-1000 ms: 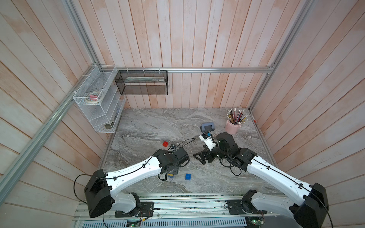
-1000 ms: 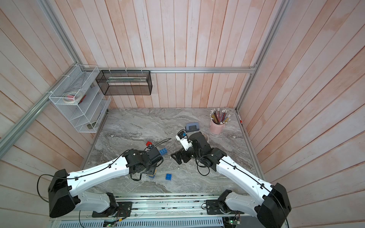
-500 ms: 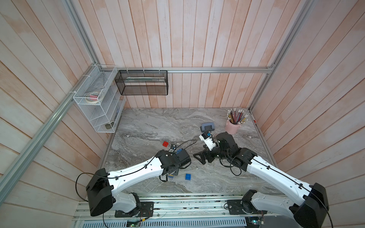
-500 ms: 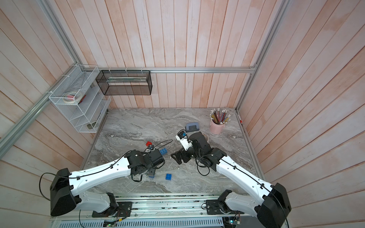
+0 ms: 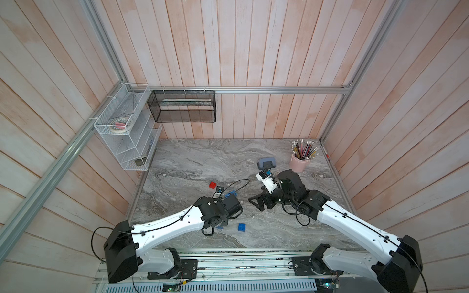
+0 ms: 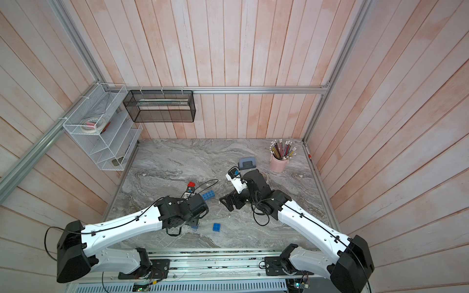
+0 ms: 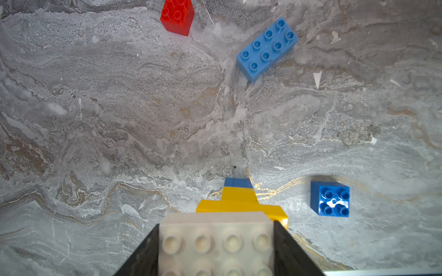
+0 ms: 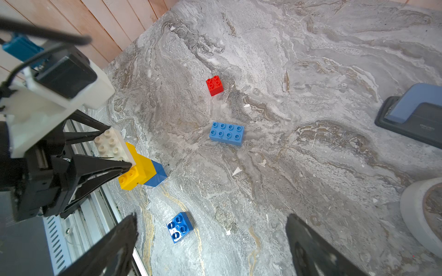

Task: Assemble a spoon with lego
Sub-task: Assemble the lego brick with the lego brick.

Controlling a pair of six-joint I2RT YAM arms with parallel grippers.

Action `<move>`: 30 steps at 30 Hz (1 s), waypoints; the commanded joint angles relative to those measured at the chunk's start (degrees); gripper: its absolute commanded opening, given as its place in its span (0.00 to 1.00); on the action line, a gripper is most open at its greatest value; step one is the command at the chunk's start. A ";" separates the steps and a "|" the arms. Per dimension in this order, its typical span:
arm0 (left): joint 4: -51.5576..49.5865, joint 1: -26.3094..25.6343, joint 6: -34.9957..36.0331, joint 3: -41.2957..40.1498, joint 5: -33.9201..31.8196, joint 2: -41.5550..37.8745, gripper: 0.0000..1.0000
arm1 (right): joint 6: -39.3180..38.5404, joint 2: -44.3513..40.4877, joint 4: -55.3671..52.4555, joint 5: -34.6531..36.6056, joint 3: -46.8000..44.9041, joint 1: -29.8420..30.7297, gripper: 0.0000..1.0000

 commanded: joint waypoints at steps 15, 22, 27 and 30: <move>-3.70 -0.09 -4.72 -8.39 8.13 1.19 0.24 | -0.02 -1.34 0.49 -1.06 -0.51 0.44 0.98; -6.99 -0.10 -6.01 -8.07 6.97 1.50 0.24 | 0.02 -1.59 0.76 -1.23 -0.69 0.43 0.98; -8.04 -0.19 -4.94 -7.41 6.67 1.64 0.23 | 0.07 -1.63 0.72 -1.23 -0.69 0.43 0.98; -8.32 -0.33 -3.97 -6.35 6.50 1.70 0.21 | 0.07 -1.65 0.76 -1.15 -0.74 0.47 0.98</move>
